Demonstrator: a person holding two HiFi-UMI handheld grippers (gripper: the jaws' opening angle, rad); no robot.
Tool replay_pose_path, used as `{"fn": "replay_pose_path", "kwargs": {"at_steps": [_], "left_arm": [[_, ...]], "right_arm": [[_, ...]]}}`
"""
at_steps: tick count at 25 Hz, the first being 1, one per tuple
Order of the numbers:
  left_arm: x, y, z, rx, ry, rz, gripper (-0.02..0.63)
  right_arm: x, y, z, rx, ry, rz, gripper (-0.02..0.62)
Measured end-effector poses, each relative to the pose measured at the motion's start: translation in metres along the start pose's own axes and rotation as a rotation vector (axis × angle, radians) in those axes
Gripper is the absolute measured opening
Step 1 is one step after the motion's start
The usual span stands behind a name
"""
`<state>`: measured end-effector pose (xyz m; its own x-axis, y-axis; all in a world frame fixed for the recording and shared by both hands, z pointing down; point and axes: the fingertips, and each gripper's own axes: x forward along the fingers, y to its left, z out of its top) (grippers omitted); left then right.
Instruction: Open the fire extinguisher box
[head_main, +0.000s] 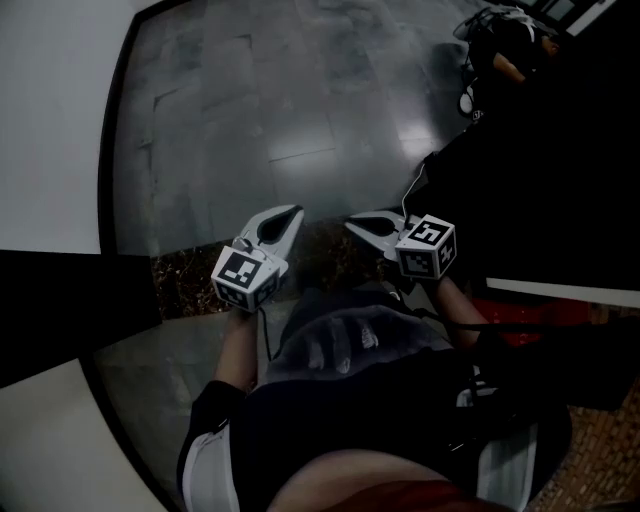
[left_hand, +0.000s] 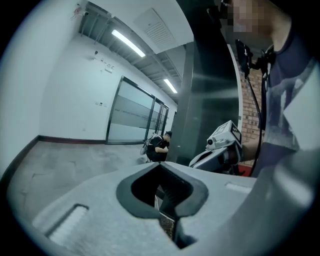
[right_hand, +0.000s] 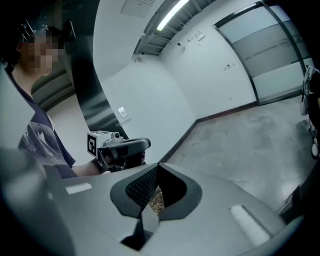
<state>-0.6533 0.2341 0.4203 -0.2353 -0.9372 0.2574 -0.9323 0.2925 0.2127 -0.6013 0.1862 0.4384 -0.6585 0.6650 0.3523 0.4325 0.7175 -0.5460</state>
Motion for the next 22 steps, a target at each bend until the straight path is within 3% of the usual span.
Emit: {"fn": "replay_pose_path", "kwargs": {"at_steps": [7,14,22], "left_arm": [[0.011,0.003,-0.016,0.008,0.018,-0.078,0.000],[-0.003,0.029,-0.002,0.021,0.026,-0.155,0.000],[-0.003,0.067,-0.002,-0.044,0.025,-0.134,0.000]], "right_arm": [[0.003,-0.024,-0.026,0.147,-0.063,-0.049,-0.002],[0.044,-0.011,-0.002,0.134,-0.055,-0.087,-0.003],[0.046,-0.013,0.005,0.163,-0.063,-0.165,-0.002]]}}
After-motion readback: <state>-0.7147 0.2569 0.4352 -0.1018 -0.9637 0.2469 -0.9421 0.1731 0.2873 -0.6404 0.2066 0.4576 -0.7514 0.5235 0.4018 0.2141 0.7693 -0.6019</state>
